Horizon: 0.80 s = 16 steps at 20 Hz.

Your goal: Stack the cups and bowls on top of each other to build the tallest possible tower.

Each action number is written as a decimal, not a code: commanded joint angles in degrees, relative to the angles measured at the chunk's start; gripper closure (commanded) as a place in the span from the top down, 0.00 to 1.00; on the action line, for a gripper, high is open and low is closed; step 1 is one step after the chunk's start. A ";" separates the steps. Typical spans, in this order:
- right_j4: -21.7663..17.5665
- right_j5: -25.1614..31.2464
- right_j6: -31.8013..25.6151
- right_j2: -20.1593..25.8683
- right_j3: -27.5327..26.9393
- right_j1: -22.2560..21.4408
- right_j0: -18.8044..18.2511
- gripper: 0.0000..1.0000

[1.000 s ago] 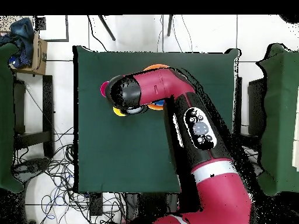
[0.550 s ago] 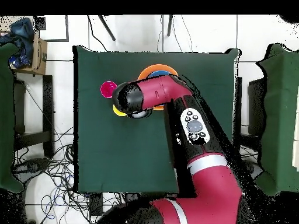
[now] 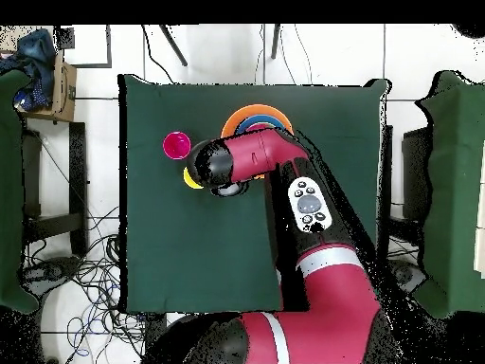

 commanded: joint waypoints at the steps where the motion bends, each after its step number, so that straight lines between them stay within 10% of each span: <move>1: 1.90 -0.33 4.98 -0.66 -1.76 -0.72 0.60 1.00; 7: 12.20 4.65 -2.11 6.72 1.93 -4.69 -5.14 1.00; 16: 13.20 4.81 -3.32 5.20 1.70 -5.38 -4.56 1.00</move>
